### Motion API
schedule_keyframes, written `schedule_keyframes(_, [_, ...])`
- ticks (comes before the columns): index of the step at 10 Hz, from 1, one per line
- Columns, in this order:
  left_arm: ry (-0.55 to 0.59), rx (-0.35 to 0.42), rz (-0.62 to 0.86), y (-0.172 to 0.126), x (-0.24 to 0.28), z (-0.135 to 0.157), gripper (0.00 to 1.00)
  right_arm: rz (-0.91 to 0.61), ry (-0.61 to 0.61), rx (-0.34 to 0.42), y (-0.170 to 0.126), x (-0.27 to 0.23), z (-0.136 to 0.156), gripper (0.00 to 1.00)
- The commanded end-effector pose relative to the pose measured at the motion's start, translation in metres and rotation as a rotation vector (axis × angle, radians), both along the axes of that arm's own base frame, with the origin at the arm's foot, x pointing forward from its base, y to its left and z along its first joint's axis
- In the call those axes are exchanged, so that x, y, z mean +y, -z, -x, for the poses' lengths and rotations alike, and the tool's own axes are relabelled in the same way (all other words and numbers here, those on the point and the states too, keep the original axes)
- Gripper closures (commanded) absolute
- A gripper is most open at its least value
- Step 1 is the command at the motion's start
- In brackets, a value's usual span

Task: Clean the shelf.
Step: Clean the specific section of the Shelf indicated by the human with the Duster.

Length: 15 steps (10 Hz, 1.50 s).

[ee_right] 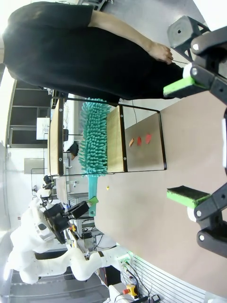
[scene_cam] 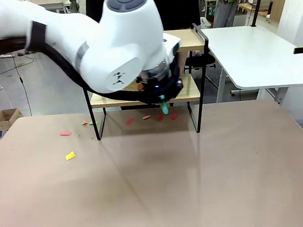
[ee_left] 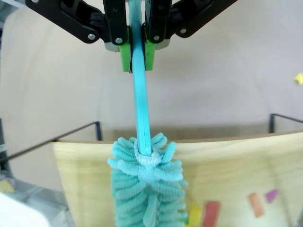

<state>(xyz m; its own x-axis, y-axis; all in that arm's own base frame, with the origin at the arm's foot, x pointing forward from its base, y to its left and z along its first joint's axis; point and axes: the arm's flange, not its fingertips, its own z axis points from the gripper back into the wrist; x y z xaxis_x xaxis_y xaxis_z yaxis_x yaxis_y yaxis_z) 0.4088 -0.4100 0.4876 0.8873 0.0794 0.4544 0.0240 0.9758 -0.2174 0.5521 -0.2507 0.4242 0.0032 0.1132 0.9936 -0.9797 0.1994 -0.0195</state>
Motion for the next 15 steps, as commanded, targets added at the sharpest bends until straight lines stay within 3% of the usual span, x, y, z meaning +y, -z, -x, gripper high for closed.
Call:
schedule_keyframes(1, [-0.036,0.015,-0.060,-0.010,0.047,0.005,0.87,0.001,-0.002,-0.007,-0.003,0.002,-0.001,0.00])
schedule_keyframes(5, [-0.124,0.012,-0.233,-0.009,0.115,0.003,0.87,0.001,-0.002,-0.007,-0.003,0.002,-0.001,0.00])
schedule_keyframes(9, [-0.238,-0.064,-0.464,-0.033,0.151,0.030,0.87,0.001,-0.002,-0.007,-0.003,0.002,-0.001,0.00])
schedule_keyframes(10, [-0.228,-0.103,-0.442,-0.039,0.147,0.036,0.87,0.001,-0.002,-0.007,-0.003,0.002,-0.001,0.00])
schedule_keyframes(11, [-0.116,-0.105,-0.320,-0.043,0.135,0.043,0.87,0.001,-0.002,-0.007,-0.003,0.002,-0.001,0.00])
schedule_keyframes(12, [-0.176,-0.067,-0.413,-0.038,0.144,0.028,0.87,0.001,-0.002,-0.007,-0.003,0.002,-0.001,0.00])
schedule_keyframes(14, [-0.149,-0.091,-0.391,-0.044,0.133,0.037,0.87,0.001,-0.002,-0.007,-0.003,0.002,-0.001,0.00])
schedule_keyframes(15, [-0.061,-0.114,-0.276,-0.052,0.136,0.039,0.87,0.001,-0.002,-0.007,-0.003,0.002,-0.001,0.00])
